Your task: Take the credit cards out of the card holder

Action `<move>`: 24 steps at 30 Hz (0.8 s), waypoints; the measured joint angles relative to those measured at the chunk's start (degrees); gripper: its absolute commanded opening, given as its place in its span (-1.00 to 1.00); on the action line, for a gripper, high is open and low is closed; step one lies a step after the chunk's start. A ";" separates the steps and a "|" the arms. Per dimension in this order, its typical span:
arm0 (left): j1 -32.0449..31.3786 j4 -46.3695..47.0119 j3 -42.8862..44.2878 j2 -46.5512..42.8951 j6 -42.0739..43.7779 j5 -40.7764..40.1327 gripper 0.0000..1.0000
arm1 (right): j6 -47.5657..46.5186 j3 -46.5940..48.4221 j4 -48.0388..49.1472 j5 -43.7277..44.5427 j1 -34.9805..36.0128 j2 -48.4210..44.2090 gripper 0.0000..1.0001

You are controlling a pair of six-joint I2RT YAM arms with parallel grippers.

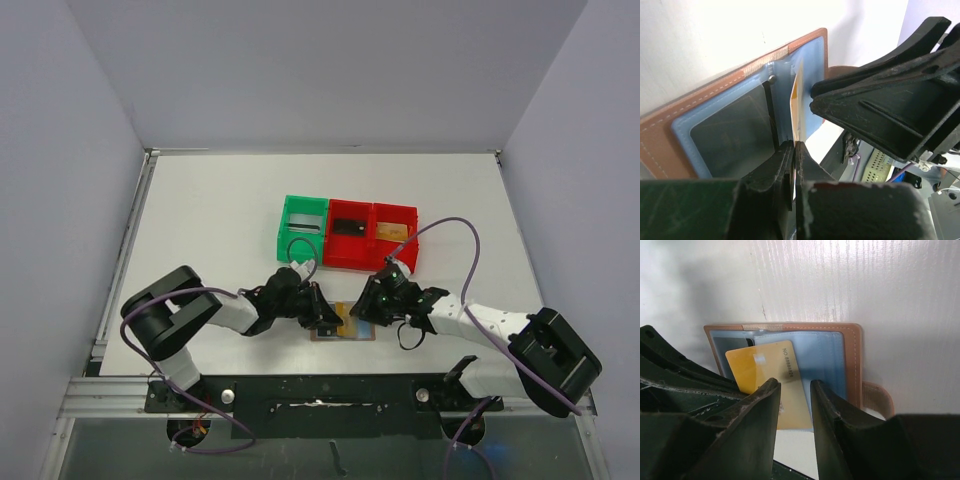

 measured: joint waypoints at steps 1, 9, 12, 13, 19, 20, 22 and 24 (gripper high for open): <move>0.00 -0.31 -0.11 -0.46 0.02 -0.20 -1.00 | -0.02 0.00 0.00 0.04 -0.13 -0.02 -0.35; 0.00 -4.33 -2.78 -8.22 0.44 -2.21 -1.00 | -1.09 0.24 -1.25 1.03 -0.48 -0.61 -0.35; 0.00 -6.10 -3.19 -10.73 0.92 -2.73 -1.00 | -2.03 0.74 -2.12 1.36 -0.50 -0.63 -0.35; 0.00 -6.64 -3.21 -11.34 1.11 -2.84 -1.00 | -2.43 0.92 -2.36 1.44 -0.52 -0.66 -0.34; 0.00 -10.71 -5.03 -16.39 2.21 -5.77 -1.00 | -4.63 1.38 -2.51 1.22 -0.46 -3.30 -0.32; 0.00 -11.47 -5.84 -18.12 2.43 -6.78 -1.00 | -4.96 1.57 -2.14 0.96 -0.42 -3.96 -0.32; 0.00 -12.59 -7.10 -21.11 2.62 -8.55 -1.00 | -5.62 2.32 -1.25 0.20 -0.07 -4.44 -0.32; 0.00 -13.86 -8.33 -24.57 2.71 -10.49 -1.00 | -6.03 3.21 -0.28 -0.22 0.55 -4.24 -0.33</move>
